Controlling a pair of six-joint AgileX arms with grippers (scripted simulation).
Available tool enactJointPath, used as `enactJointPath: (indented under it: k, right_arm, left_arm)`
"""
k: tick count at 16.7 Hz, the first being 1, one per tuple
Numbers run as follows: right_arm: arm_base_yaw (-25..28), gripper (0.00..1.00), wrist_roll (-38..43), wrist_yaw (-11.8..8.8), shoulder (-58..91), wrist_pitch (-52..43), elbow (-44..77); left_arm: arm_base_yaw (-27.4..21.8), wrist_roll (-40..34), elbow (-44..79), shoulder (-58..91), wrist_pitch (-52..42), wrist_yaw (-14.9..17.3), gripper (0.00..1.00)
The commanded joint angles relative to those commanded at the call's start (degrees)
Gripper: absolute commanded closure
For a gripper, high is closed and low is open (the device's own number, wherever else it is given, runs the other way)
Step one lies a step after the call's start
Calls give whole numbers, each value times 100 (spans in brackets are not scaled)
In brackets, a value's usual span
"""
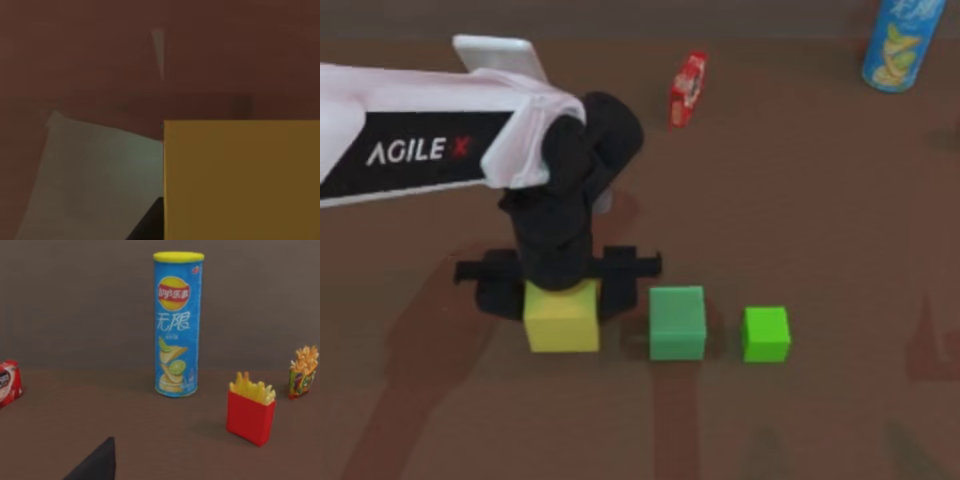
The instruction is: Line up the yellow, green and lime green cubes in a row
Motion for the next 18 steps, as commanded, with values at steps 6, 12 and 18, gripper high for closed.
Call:
enactJointPath:
  k: [6,12,18]
  right_arm:
    - [0,0,0,0,0,0,0]
    - [0,0,0,0,0,0,0]
    - [0,0,0,0,0,0,0]
  left_arm:
    - [2,-4,-89,43,116,0,92]
    - [2,-4,-89,43,116,0,47]
    - [2,-4,-89,43,116,0,2]
